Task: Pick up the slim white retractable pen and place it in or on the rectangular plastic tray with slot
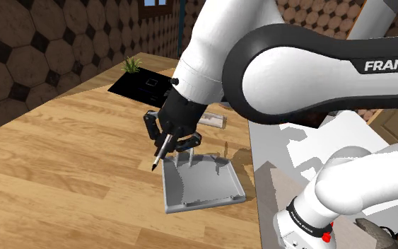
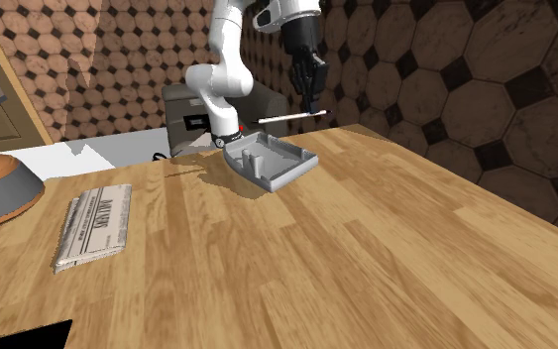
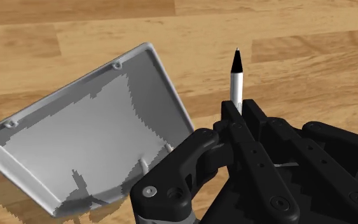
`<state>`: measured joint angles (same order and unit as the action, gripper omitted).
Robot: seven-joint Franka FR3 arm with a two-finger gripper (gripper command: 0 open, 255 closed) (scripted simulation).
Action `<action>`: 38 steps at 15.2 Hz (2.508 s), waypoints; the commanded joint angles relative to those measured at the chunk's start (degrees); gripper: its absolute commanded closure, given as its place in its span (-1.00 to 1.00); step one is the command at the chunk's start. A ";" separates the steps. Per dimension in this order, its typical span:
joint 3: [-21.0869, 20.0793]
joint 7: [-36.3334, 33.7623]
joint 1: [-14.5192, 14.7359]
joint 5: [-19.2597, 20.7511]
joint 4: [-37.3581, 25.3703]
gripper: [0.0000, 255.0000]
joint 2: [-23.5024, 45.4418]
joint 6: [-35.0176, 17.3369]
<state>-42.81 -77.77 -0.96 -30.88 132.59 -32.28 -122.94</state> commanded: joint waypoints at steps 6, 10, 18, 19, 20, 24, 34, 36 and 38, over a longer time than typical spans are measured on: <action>10.05 4.05 8.30 -3.49 12.29 1.00 -17.20 7.67; 11.42 4.67 10.10 -4.04 16.09 1.00 -21.13 8.39; 8.67 5.91 11.21 -7.05 21.38 1.00 -20.32 2.38; 8.30 6.08 11.35 -7.46 22.00 1.00 -20.12 1.59; 7.92 6.25 11.49 -7.88 22.60 1.00 -19.90 0.78; 6.07 7.09 12.10 -9.93 25.25 1.00 -18.57 -3.13; 6.07 7.09 12.10 -9.93 25.24 -1.00 -18.57 -3.11; 6.07 7.09 12.10 -9.93 25.24 -1.00 -18.57 -3.11; 6.07 7.09 12.10 -9.93 25.24 -1.00 -18.57 -3.11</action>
<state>-36.74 -70.68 11.14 -40.81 157.83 -50.85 -126.05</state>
